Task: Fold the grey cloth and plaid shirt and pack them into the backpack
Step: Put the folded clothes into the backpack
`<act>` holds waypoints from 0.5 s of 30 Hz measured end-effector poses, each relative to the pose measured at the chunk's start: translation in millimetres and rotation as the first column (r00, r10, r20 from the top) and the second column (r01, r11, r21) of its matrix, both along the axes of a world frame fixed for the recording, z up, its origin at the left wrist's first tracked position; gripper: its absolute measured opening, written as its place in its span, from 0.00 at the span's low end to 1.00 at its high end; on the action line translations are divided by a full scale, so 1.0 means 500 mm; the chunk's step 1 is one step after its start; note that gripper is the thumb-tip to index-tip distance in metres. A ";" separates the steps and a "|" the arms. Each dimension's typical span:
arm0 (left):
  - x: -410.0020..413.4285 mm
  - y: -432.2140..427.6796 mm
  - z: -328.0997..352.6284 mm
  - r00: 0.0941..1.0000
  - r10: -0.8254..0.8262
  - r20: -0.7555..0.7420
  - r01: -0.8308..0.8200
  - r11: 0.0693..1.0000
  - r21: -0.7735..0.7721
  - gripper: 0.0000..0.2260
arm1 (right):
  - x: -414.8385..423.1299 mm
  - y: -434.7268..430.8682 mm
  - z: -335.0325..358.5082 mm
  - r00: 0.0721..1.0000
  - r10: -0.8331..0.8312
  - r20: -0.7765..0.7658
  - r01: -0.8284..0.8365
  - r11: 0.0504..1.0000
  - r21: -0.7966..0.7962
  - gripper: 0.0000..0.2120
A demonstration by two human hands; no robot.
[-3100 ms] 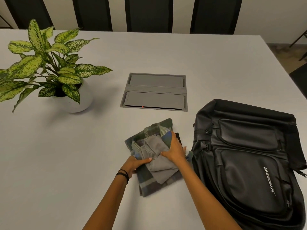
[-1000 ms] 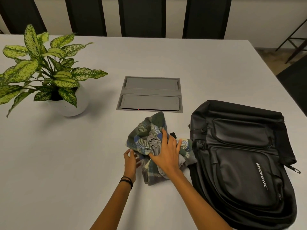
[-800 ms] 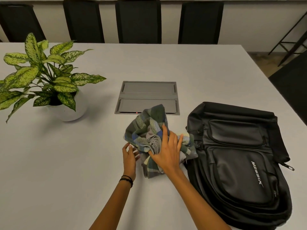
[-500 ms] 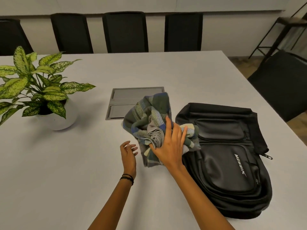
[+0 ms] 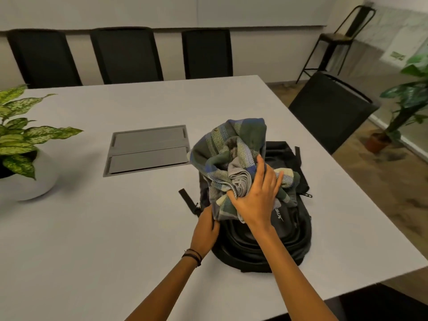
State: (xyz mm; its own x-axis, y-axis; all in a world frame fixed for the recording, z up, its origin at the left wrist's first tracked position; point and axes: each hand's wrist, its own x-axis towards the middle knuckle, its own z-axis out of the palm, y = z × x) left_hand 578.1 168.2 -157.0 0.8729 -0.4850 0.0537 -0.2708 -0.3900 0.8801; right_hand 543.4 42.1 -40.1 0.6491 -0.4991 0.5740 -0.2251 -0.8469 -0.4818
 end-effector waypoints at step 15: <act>-0.084 -0.152 -0.050 0.568 -0.799 0.196 0.391 0.471 0.791 0.29 | -0.196 -0.191 -0.006 0.969 -0.246 0.009 0.245 0.968 0.051 0.49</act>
State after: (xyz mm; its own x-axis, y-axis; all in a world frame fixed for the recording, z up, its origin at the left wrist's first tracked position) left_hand 536.3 92.0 -181.8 0.2672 -0.9464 -0.1815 -0.9437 -0.2951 0.1493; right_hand 445.6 -53.3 -43.0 0.4946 -0.6700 0.5537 -0.4155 -0.7418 -0.5264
